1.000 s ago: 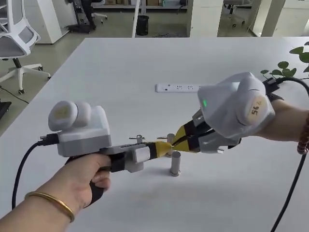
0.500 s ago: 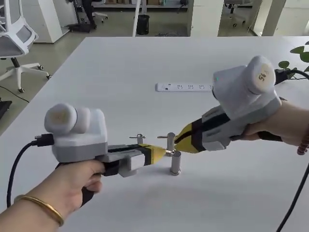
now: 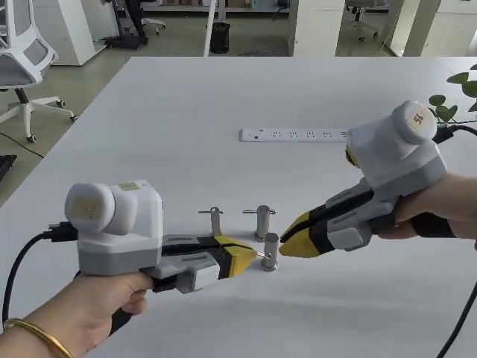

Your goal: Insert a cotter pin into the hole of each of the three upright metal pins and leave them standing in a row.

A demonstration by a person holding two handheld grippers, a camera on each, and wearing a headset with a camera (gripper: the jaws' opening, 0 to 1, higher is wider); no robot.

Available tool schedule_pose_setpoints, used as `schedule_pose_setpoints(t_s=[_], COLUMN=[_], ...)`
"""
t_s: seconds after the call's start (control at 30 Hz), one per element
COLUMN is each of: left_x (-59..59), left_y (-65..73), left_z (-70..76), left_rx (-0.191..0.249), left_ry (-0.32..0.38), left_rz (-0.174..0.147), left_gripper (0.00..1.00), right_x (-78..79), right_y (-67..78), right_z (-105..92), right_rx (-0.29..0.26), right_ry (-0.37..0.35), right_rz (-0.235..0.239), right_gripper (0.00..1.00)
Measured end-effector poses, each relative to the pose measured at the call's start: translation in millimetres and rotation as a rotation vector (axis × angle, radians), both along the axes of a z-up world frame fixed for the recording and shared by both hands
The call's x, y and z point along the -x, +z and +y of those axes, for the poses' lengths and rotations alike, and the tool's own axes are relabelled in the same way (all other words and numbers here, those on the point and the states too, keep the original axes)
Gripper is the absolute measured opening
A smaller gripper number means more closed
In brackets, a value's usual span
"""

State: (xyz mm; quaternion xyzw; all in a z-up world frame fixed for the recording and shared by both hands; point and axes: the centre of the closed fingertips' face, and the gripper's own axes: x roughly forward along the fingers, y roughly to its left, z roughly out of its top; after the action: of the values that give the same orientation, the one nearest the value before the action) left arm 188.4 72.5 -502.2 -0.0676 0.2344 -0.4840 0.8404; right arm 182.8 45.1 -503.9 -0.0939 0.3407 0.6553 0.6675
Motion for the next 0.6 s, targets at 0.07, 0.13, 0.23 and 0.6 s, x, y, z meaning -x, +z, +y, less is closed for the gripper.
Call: schedule_pose_setpoints(t_s=[0.07,0.13,0.23,0.6], left_x=[2.6,5.6,10.4,29.1], left_y=[1.1,2.4,2.9,5.2], left_z=[-0.8,-2.2,-4.2,-11.6], left_rx=[0.002,0.008,0.006,0.042], left_ry=[-0.017,-0.038,-0.069,-0.133], left_rz=[-0.011,-0.026,-0.043,-0.065], left_gripper=[0.00,0.00,0.00,0.00], right_x=[2.2,5.8,11.7,38.8], right_y=[-1.1,-2.6,-2.7,-1.8], right_z=[-0.7,-1.3,-0.7,3.6], right_rx=[-0.004,-0.004,-0.016,-0.057], right_ry=[0.005,0.016,0.032,0.138], right_rz=[0.012,0.030,0.053,0.096], right_gripper=[0.08,0.09,0.08,0.08])
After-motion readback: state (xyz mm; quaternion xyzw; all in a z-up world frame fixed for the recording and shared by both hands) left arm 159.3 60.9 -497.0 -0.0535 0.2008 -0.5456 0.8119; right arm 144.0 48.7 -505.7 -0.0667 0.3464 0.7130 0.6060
